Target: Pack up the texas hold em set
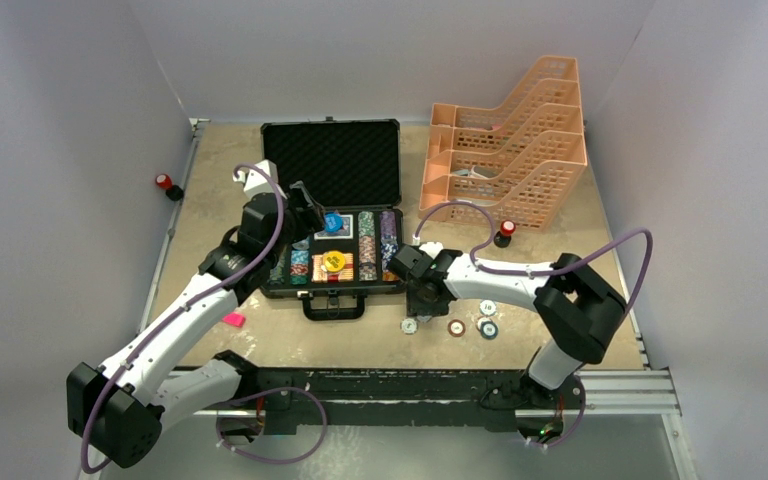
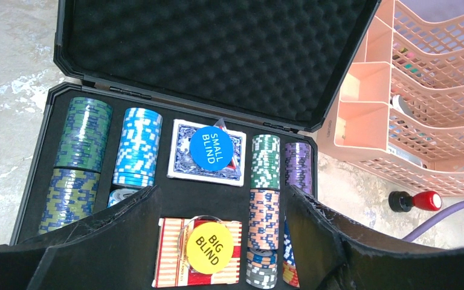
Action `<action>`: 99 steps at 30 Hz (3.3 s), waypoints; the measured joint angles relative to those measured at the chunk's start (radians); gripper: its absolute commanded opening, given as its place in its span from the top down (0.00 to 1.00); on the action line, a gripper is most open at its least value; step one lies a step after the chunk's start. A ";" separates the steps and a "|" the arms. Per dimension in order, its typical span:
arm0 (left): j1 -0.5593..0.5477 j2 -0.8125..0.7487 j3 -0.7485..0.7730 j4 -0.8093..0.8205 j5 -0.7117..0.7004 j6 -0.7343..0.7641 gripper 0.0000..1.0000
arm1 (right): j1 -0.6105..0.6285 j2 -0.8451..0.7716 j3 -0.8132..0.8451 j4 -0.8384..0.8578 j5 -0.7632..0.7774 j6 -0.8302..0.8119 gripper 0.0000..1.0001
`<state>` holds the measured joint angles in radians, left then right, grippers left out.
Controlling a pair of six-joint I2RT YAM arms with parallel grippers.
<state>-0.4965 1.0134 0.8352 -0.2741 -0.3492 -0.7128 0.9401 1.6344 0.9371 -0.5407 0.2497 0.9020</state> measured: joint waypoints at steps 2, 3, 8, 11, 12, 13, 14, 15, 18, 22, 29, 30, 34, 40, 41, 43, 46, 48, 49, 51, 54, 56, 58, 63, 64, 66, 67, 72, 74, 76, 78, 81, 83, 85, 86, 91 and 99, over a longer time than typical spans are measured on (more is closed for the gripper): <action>0.000 0.000 0.000 0.000 -0.003 0.000 0.27 | 0.002 -0.001 0.003 -0.006 0.006 0.011 0.56; 0.000 0.000 0.000 0.000 -0.004 0.000 0.27 | 0.002 -0.001 0.003 -0.008 0.009 0.015 0.55; 0.000 0.000 0.000 0.000 -0.008 0.000 0.27 | 0.007 -0.026 0.003 -0.031 0.015 0.016 0.55; 0.000 0.000 0.000 0.000 -0.012 0.000 0.27 | 0.016 -0.058 0.003 -0.034 0.014 0.013 0.55; 0.000 0.000 0.000 0.000 -0.014 0.000 0.27 | 0.022 -0.069 0.003 -0.032 0.014 0.011 0.54; 0.000 0.000 0.000 0.000 -0.014 0.000 0.27 | 0.029 -0.078 0.003 -0.031 0.013 0.007 0.54; 0.000 0.000 0.000 0.000 -0.014 -0.001 0.27 | 0.037 -0.084 0.003 -0.028 0.011 0.002 0.54; 0.000 0.000 0.000 -0.001 -0.015 -0.001 0.27 | 0.045 -0.087 0.003 -0.024 0.007 -0.003 0.54; 0.000 0.000 0.000 -0.001 -0.016 -0.001 0.27 | 0.072 -0.080 0.009 -0.014 -0.007 -0.013 0.54; 0.000 0.000 0.000 -0.004 -0.018 -0.001 0.27 | 0.105 -0.037 0.042 -0.010 -0.009 -0.024 0.54; 0.000 0.000 0.000 -0.005 -0.020 -0.001 0.27 | 0.127 0.015 0.050 -0.005 -0.009 -0.032 0.51; 0.000 0.000 0.000 -0.005 -0.021 -0.001 0.27 | 0.127 0.018 0.050 -0.006 -0.009 -0.032 0.49; 0.000 0.000 0.000 -0.005 -0.021 -0.001 0.27 | 0.127 0.040 0.060 -0.018 -0.005 -0.031 0.34; 0.000 0.000 0.000 -0.005 -0.021 -0.001 0.27 | 0.127 0.061 0.072 -0.027 -0.005 -0.032 0.33; 0.000 0.000 0.000 -0.005 -0.021 -0.001 0.27 | 0.127 0.065 0.077 -0.031 -0.006 -0.033 0.35; 0.000 0.000 0.000 -0.005 -0.022 -0.001 0.27 | 0.127 0.076 0.088 -0.033 -0.008 -0.033 0.39; 0.000 0.000 0.000 -0.006 -0.022 -0.001 0.27 | 0.127 0.092 0.103 -0.033 -0.015 -0.029 0.52; 0.000 0.000 0.000 -0.007 -0.023 -0.001 0.27 | 0.127 0.099 0.110 -0.033 -0.024 -0.024 0.60; 0.000 0.000 0.000 -0.010 -0.024 0.000 0.28 | 0.127 0.102 0.112 -0.034 -0.025 -0.021 0.63; 0.000 -0.001 0.000 -0.020 -0.027 0.000 0.28 | 0.127 0.106 0.115 -0.040 -0.029 -0.013 0.67; 0.000 -0.006 0.000 -0.037 -0.029 0.005 0.28 | 0.127 0.106 0.117 -0.046 -0.031 0.002 0.68; 0.000 -0.013 0.000 -0.042 -0.029 0.015 0.28 | 0.127 0.104 0.117 -0.049 -0.027 0.010 0.68; 0.000 -0.018 0.000 -0.043 -0.023 0.023 0.26 | 0.127 0.100 0.117 -0.052 -0.022 0.021 0.68; 0.000 -0.016 0.000 -0.051 0.028 0.035 0.27 | 0.116 0.063 0.105 -0.060 0.002 0.035 0.69; 0.000 -0.015 0.000 -0.051 0.049 0.044 0.27 | 0.109 0.037 0.100 -0.063 0.005 0.039 0.68; 0.000 -0.015 -0.007 -0.043 0.089 0.051 0.27 | 0.095 -0.023 0.100 -0.068 0.014 0.042 0.68; 0.000 -0.015 -0.014 -0.035 0.113 0.053 0.28 | 0.088 -0.061 0.100 -0.066 0.018 0.044 0.68; 0.000 -0.012 -0.060 0.000 0.246 0.051 0.30 | 0.040 -0.200 0.100 -0.051 0.016 0.048 0.68; 0.000 -0.009 -0.074 0.025 0.303 0.044 0.34 | 0.013 -0.229 0.099 -0.038 -0.001 0.047 0.68; -0.001 -0.007 -0.098 0.073 0.375 0.035 0.38 | -0.029 -0.257 0.093 -0.007 -0.027 0.045 0.67; -0.008 -0.007 -0.129 0.134 0.434 0.022 0.38 | -0.069 -0.284 0.086 0.024 -0.051 0.044 0.67; -0.040 -0.007 -0.182 0.231 0.477 -0.001 0.38 | -0.127 -0.313 0.085 0.076 -0.087 0.046 0.67; -0.115 -0.007 -0.209 0.291 0.473 -0.009 0.38 | -0.157 -0.324 0.085 0.111 -0.106 0.053 0.67; -0.177 -0.006 -0.232 0.354 0.457 -0.017 0.38 | -0.182 -0.335 0.078 0.151 -0.127 0.066 0.67; -0.211 -0.002 -0.248 0.401 0.449 -0.029 0.38 | -0.196 -0.344 0.069 0.173 -0.142 0.076 0.67; -0.280 0.069 -0.348 0.652 0.397 -0.101 0.38 | -0.243 -0.392 0.020 0.262 -0.208 0.124 0.67; -0.312 0.181 -0.387 0.912 0.354 -0.142 0.38 | -0.281 -0.415 -0.004 0.345 -0.295 0.170 0.66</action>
<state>-0.8085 1.1942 0.4484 0.6384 0.0044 -0.8551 0.6590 1.2190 0.9329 -0.1959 -0.0452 1.0721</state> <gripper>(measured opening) 0.619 0.438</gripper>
